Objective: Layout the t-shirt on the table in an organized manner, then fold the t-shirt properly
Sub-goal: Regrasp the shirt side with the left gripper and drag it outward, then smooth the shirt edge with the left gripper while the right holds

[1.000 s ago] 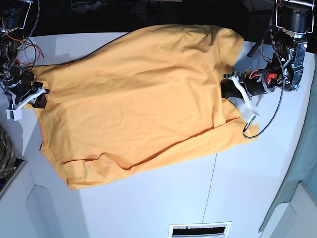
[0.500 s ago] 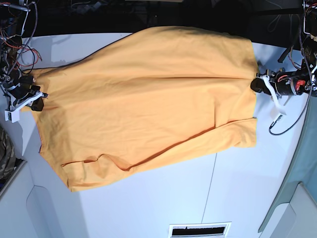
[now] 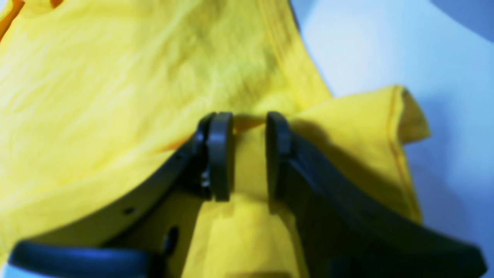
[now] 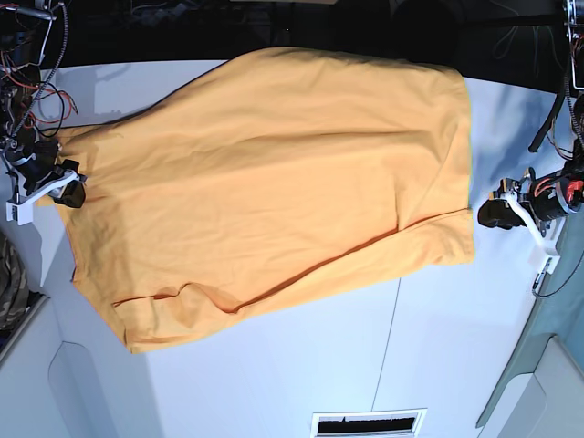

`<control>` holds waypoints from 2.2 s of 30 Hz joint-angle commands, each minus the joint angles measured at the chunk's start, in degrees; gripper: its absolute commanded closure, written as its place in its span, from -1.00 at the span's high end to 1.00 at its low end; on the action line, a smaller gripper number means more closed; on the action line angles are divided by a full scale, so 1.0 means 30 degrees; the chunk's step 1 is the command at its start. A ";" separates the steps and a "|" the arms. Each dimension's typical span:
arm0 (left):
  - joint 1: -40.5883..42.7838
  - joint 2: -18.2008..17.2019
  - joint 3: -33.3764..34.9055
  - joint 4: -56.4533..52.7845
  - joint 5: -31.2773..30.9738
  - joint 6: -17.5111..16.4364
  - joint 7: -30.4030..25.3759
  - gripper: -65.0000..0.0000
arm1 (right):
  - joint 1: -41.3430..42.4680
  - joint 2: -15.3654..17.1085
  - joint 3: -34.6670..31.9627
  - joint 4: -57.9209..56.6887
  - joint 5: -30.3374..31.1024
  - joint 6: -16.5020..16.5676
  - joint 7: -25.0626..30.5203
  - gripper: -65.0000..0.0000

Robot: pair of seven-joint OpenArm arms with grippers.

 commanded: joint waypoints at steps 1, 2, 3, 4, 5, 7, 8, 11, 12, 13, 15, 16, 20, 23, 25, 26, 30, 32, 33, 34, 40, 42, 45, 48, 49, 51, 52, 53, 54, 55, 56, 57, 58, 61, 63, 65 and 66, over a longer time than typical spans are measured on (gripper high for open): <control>-0.0670 -0.0044 -0.0087 -0.0197 -0.0131 -0.0095 -0.0219 -0.18 | 0.0240 0.0357 0.0051 0.0182 0.0138 -0.0066 0.0087 -0.50; -0.0998 0.0219 -0.0087 -0.0823 -0.0117 -0.0102 -0.0226 -0.18 | 0.0240 0.0342 0.0051 0.0182 0.0386 -0.0058 0.0087 -0.50; -0.1413 0.0488 -0.0087 -0.1566 -0.0124 -0.0102 -0.0240 -0.18 | 0.0233 0.0350 0.0051 0.0182 0.0670 -0.0058 0.0087 -0.50; -0.1872 0.0758 -0.0087 -0.2404 -0.0124 -0.0109 -0.0255 -0.18 | 0.0233 0.0357 0.0051 0.0182 0.0780 -0.0058 0.0080 -0.50; -0.2302 0.0991 -0.0087 -0.3235 -0.0138 -0.0109 -0.0313 -0.18 | 0.0233 0.0357 0.0051 0.0182 0.0801 -0.0058 0.0073 -0.50; -0.3045 0.1384 -0.0087 -0.4626 -0.0124 -0.0117 -0.0459 -0.18 | 0.0219 0.0364 0.0051 0.0182 0.0787 -0.0058 0.0000 -0.50; -0.3322 0.1515 -0.0087 -0.5129 -0.0102 -0.0117 -0.0517 -0.18 | 0.0182 0.0372 0.0051 0.0182 0.0780 -0.0036 0.0000 -0.50; -0.3643 0.1727 -0.0087 -0.5821 -0.0087 -0.0117 -0.0532 -0.18 | 0.0153 0.0364 0.0051 0.0182 0.0794 0.0000 -0.0204 -0.50; -0.3636 0.1763 -0.0087 -0.5821 0.0044 -0.0117 -0.0546 -0.18 | 0.0168 0.0364 0.0051 0.0182 0.0801 0.0000 -0.0197 -0.50; -0.3636 0.1807 -0.0087 -0.5821 0.0226 -0.0117 -0.0590 -0.19 | 0.0182 0.0364 0.0051 0.0182 0.0801 0.0000 -0.0197 -0.50; -0.3636 0.1843 -0.0087 -0.5821 0.0670 -0.0109 -0.0823 -0.36 | 0.0189 0.0364 0.0051 0.0182 0.0801 0.0000 -0.0197 -0.50; -0.3636 0.1843 -0.0087 -0.5821 0.0794 -0.0109 -0.0911 -0.58 | 0.0189 0.0364 0.0051 0.0182 0.0801 0.0007 -0.0197 -0.50; -0.3818 0.1763 -0.0095 -0.5770 0.0379 -0.0182 -0.1166 -1.00 | 0.0189 0.0364 0.0051 0.0182 0.0801 0.0000 -0.0197 -0.50; -0.4299 0.1501 -0.0182 -0.5690 -0.0780 -0.0554 -0.1020 -1.00 | 0.0182 0.0364 0.0051 0.0182 0.0794 0.0000 -0.0197 -0.50; -0.4597 0.1348 -0.0182 -0.5435 -0.1282 -0.0889 -0.0743 -1.00 | 0.0138 0.0372 0.0051 0.0182 0.0787 0.0000 -0.0204 -0.50; -0.4765 0.1333 -0.0182 -0.5268 -0.1282 -0.0918 -0.0474 -1.00 | 0.0138 0.0364 0.0051 0.0182 0.0787 0.0007 -0.0211 -0.50; -0.5224 0.1319 -0.0182 -0.4845 -0.1304 -0.0918 0.0204 -1.00 | 0.0168 0.0357 0.0051 0.0182 0.0801 0.0000 -0.0204 -0.50; -0.5406 0.1319 -0.0182 -0.4772 -0.1290 -0.0925 -0.0306 -1.00 | 0.0182 0.0364 0.0051 0.0182 0.0801 0.0000 -0.0204 -0.50; -0.5625 0.1326 -0.0175 -0.4772 -0.1268 -0.0933 -0.0685 -1.00 | 0.0189 0.0364 0.0051 0.0182 0.0801 0.0000 -0.0204 -0.50; -0.5894 0.1333 -0.0175 -0.4772 -0.1202 -0.0933 -0.1042 -1.00 | 0.0189 0.0364 0.0051 0.0182 0.0801 0.0000 -0.0197 -0.50; -0.7941 0.1858 -0.0175 -0.4838 0.2106 0.0474 -0.3024 -1.00 | 0.0197 0.0364 0.0051 0.0182 0.0816 -0.0007 -0.0189 -0.50; -0.8313 0.1843 -0.0175 -0.4838 0.2747 0.1996 -0.3417 -1.00 | 0.0197 0.0364 0.0051 0.0182 0.0816 0.0000 -0.0189 -0.50; -0.8444 0.1836 -0.0175 -0.4838 0.3592 0.2025 -0.3293 -0.72 | 0.0197 0.0372 0.0058 0.0182 0.1428 -0.0007 -0.0189 -0.50; -0.8327 0.1858 -0.0168 -0.4838 0.3417 0.2025 -0.2368 -0.33 | 0.0408 0.0372 0.0058 0.0189 0.2404 0.0000 -0.0189 -0.50; -0.8284 0.1858 -0.0168 -0.4838 0.3242 0.2025 -0.1967 -0.30 | 0.0554 0.0372 0.0102 0.0197 0.2535 0.0000 -0.0189 -0.50; -0.8160 0.1836 -0.0168 -0.4838 0.2594 0.1472 -0.1086 -0.30 | 0.0911 0.0372 0.0277 0.0299 0.2601 0.0000 -0.0197 -0.48; -0.8014 0.1829 -0.0168 -0.4838 0.2069 0.0510 -0.0576 -0.31 | 0.1107 0.0372 0.0423 0.0379 0.2739 0.0000 -0.0189 -0.41; -0.7803 0.1829 -0.0168 -0.4830 0.1399 -0.0597 -0.0044 -0.31 | 0.1326 0.0364 0.0554 0.0423 0.3053 0.0000 -0.0189 -0.31; -0.7548 0.1836 -0.0168 -0.4830 0.0408 -0.1647 0.0532 -0.31 | 0.1632 0.0357 0.0641 0.0452 0.3424 0.0000 -0.0197 -0.21; -0.7249 0.1843 -0.0131 -0.4830 -0.0656 -0.2514 0.1005 -0.31 | 0.1996 0.0350 0.0648 0.0452 0.3643 0.0000 -0.0197 -0.13; -0.6885 0.1851 -0.0117 -0.4823 -0.1632 -0.2809 0.1341 -0.31 | 0.2426 0.0240 0.0648 0.0452 0.3643 0.0000 -0.0197 -0.08; -0.6506 0.1909 -0.0117 -0.4816 -0.2317 -0.2809 0.1515 -0.31 | 0.2885 0.0095 0.0648 0.0452 0.3402 -0.0015 -0.0197 -0.08; -0.6091 0.1982 -0.0117 -0.4801 -0.2681 -0.2809 0.1545 -0.31 | 0.3381 -0.0117 0.0641 0.0452 0.2922 -0.0029 -0.0189 -0.08; -0.4838 0.2521 -0.0117 -0.4758 -0.2885 -0.2809 0.1537 -0.31 | 0.4663 -0.0852 0.0641 0.0423 0.1406 -0.0729 -0.0153 -0.08; -0.4138 0.3089 -0.0117 -0.4758 -0.2863 -0.2809 0.1545 -0.31 | 0.5399 -0.1333 0.0576 0.0233 0.0277 -0.1472 0.0080 -0.08; -0.3570 0.3708 -0.0117 -0.4758 -0.2827 -0.2809 0.1581 -0.31 | 0.6084 -0.1712 0.0109 -0.0459 -0.1027 -0.2266 0.0466 -0.08; -0.3351 0.4022 -0.0117 -0.4758 -0.2535 -0.2809 0.1559 -0.31 | 0.6339 -0.1800 -0.0284 -0.1042 -0.1566 -0.2550 0.0852 -0.08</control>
